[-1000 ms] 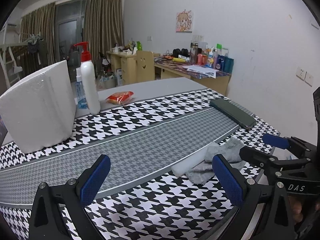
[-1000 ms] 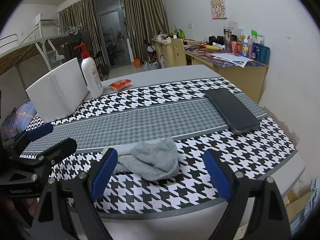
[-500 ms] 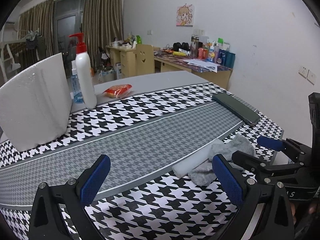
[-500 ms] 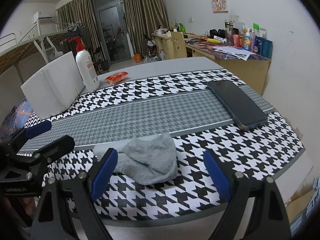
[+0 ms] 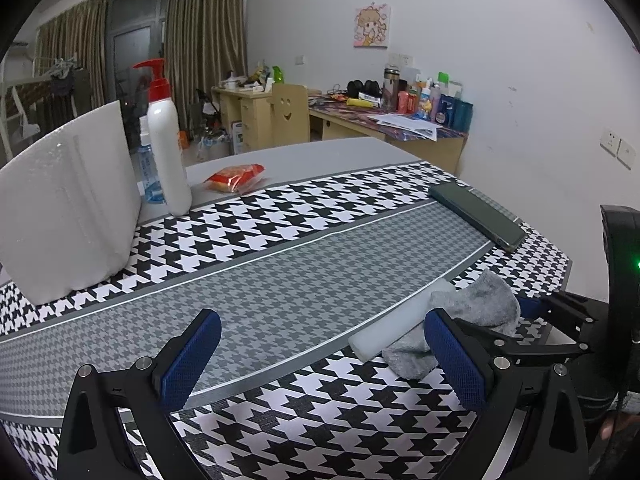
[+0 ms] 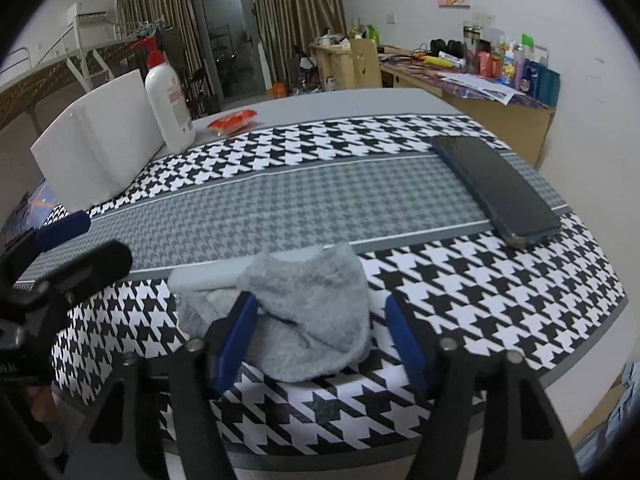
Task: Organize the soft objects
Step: 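Lower right tool onto the grey sock and close on it, then close left tool on white foam roll and lift it while right tool lifts sock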
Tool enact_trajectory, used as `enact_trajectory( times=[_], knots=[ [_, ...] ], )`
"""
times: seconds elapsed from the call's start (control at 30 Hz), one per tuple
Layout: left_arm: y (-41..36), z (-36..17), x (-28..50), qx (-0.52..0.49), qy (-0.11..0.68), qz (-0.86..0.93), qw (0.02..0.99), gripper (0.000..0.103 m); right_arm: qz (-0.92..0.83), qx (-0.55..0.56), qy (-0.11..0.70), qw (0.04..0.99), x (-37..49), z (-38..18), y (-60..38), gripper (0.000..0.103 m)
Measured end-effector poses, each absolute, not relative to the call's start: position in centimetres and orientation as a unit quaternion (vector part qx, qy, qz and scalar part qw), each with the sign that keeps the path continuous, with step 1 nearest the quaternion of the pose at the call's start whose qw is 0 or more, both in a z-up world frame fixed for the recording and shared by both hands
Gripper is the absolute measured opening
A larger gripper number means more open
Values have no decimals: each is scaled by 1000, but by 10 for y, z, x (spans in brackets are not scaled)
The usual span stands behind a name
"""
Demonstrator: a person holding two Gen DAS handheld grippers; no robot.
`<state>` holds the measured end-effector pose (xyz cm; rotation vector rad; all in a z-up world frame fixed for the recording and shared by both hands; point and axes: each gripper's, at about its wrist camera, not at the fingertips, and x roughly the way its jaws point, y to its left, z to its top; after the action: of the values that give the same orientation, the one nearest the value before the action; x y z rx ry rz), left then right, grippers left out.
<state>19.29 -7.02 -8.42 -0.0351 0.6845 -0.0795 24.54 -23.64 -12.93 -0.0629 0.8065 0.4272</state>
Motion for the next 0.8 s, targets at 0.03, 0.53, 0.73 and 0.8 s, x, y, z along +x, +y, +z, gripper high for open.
enact_trajectory(
  times=[0.03,0.53,0.73,0.8],
  knots=[
    [-72,-85,194,-15,338,-42,940,102,208,-34,388,897,244,-129,-235,67],
    [-85,-96,213,16,372,-75,925,102,205,-52,394,895,240,-130,-243,36],
    [-92,-101,222,30,383,-86,919,102,183,-48,395,899,244,-129,-256,35],
    [-95,-105,225,38,392,-94,914,102,181,-48,395,899,244,-130,-258,35]
  ],
)
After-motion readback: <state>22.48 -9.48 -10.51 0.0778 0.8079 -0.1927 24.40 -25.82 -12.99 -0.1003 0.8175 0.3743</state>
